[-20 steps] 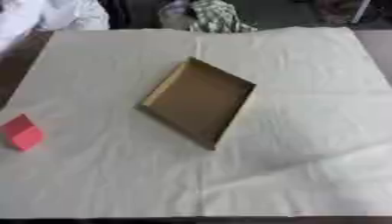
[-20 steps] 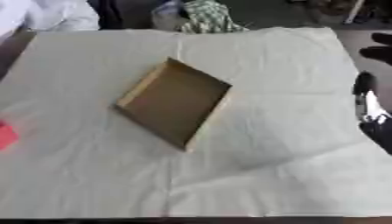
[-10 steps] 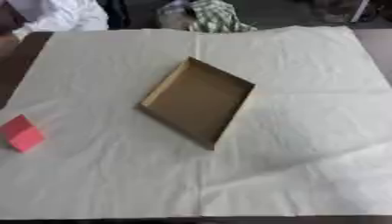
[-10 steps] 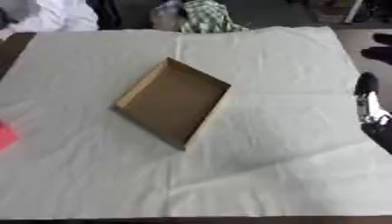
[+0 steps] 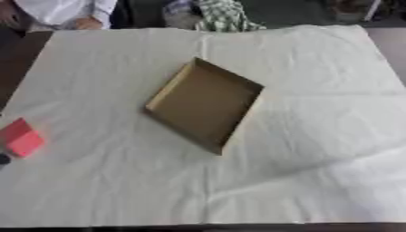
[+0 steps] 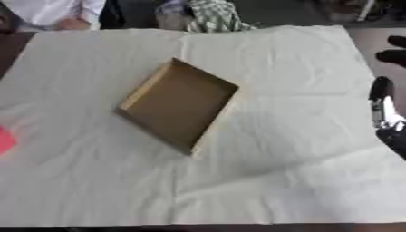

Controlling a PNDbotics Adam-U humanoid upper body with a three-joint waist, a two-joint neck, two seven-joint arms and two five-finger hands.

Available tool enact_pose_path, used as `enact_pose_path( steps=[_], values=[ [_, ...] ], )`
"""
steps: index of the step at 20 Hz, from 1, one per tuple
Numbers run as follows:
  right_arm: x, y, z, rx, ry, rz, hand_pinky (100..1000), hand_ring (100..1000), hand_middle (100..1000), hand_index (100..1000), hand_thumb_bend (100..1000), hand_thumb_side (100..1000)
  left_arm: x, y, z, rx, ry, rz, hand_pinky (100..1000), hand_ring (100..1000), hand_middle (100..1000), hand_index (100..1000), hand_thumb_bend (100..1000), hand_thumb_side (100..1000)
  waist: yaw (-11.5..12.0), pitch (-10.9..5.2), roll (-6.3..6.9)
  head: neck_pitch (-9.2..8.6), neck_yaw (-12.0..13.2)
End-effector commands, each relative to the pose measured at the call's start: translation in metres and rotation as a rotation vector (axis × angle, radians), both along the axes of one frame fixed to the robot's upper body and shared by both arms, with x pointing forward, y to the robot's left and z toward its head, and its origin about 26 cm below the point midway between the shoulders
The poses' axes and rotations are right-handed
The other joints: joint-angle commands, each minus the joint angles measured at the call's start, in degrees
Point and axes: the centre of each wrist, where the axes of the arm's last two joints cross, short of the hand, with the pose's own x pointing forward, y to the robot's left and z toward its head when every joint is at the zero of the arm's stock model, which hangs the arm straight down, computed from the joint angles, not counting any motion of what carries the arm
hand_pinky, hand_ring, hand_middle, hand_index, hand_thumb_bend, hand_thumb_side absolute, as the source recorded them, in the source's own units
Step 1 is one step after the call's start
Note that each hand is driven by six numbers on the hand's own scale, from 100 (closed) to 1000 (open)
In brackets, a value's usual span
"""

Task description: Pick up objects on the table and place them in the box.

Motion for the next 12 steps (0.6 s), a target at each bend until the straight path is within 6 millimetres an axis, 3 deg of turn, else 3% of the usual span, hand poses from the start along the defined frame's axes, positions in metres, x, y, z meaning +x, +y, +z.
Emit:
enact_pose_path(
  steps=[1,12],
  values=[
    [0.0,0.001,0.008,-0.01,-0.022,0.012,872,789,842,784,100,844,0.005,0.0,0.01,0.003,-0.028,-0.001,721,822,748,913,663,482,-0.11,-0.56,0.24,0.24,0.3],
    [0.001,0.003,0.007,0.005,-0.015,0.018,871,787,841,782,100,846,0.022,-0.012,0.002,0.023,-0.024,0.007,666,775,693,863,655,444,-0.72,-0.22,0.62,0.02,0.61]
  ],
)
